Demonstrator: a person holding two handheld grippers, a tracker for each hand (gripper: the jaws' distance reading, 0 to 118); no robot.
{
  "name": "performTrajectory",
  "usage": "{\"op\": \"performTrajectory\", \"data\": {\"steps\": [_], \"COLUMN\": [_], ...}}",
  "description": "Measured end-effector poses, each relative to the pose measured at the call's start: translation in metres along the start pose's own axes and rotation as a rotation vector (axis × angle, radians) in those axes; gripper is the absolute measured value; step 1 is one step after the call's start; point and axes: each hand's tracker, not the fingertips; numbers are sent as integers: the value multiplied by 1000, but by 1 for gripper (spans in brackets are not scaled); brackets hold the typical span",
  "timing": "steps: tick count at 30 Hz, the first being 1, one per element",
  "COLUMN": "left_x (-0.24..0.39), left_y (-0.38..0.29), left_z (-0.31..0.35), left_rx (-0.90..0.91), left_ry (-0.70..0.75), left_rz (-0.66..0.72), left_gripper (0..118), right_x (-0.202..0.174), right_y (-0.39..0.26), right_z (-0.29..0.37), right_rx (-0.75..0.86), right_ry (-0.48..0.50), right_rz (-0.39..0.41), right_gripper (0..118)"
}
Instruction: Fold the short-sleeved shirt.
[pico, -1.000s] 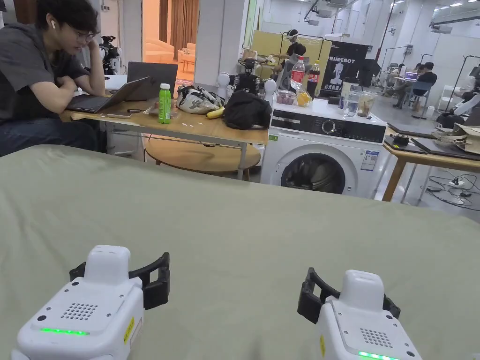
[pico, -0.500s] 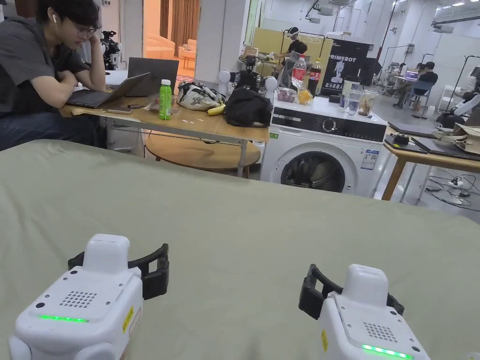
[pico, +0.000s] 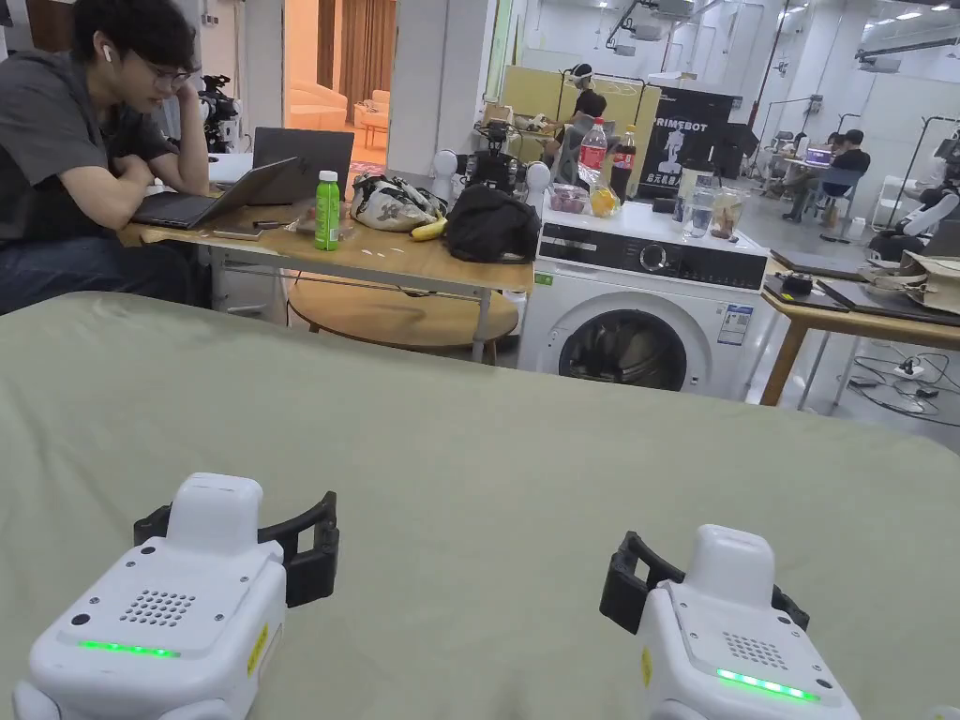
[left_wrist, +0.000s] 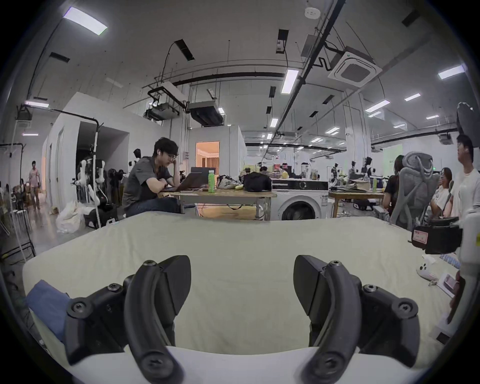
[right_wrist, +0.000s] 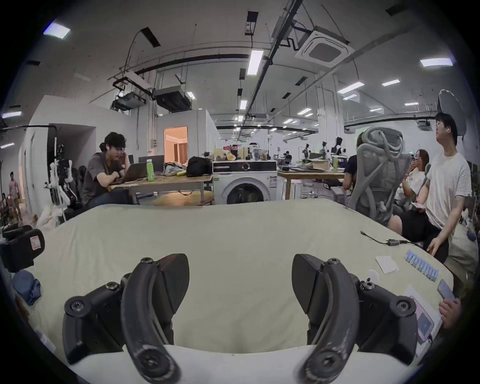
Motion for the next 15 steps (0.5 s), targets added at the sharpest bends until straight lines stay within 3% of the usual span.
{"op": "performTrajectory", "data": {"steps": [10, 15], "left_x": [-2, 0], "left_y": [-4, -4], "left_z": [-6, -8], "left_rx": [-23, -24], "left_ry": [24, 16], "left_rz": [14, 6], "left_gripper": [82, 82], "right_x": [1, 1], "right_y": [0, -2], "right_z": [-5, -9], "right_rx": [-19, -30], "right_ry": [-3, -19], "right_rz": [-61, -52], "right_gripper": [83, 83]}}
